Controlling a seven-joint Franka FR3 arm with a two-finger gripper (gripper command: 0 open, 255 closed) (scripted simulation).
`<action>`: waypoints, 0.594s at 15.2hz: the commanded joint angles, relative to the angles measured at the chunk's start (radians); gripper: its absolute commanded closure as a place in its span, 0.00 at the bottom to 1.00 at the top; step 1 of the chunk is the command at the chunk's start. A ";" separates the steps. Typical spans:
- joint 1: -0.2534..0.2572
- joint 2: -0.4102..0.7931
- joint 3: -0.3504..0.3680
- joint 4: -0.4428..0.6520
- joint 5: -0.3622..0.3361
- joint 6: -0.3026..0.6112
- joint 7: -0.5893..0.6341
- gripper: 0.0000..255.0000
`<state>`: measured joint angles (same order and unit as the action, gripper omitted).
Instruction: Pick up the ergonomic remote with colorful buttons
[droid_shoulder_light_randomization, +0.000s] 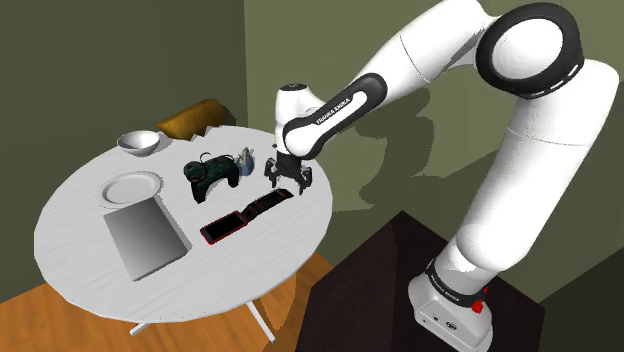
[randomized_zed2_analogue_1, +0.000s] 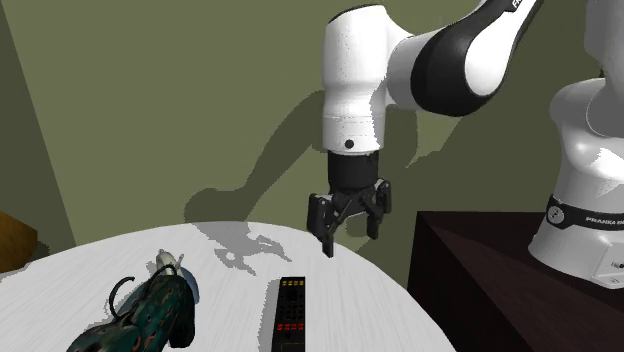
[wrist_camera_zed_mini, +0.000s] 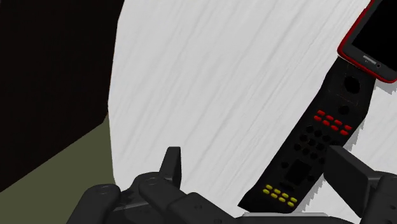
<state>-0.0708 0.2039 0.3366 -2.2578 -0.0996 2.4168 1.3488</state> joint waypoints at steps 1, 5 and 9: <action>0.018 0.094 -0.019 0.065 -0.039 0.026 0.081 0.00; 0.062 0.256 -0.069 0.202 -0.080 0.049 0.203 0.00; 0.101 0.413 -0.116 0.357 -0.092 0.055 0.297 0.00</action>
<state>0.0171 0.5694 0.2338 -1.9490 -0.1873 2.4706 1.6180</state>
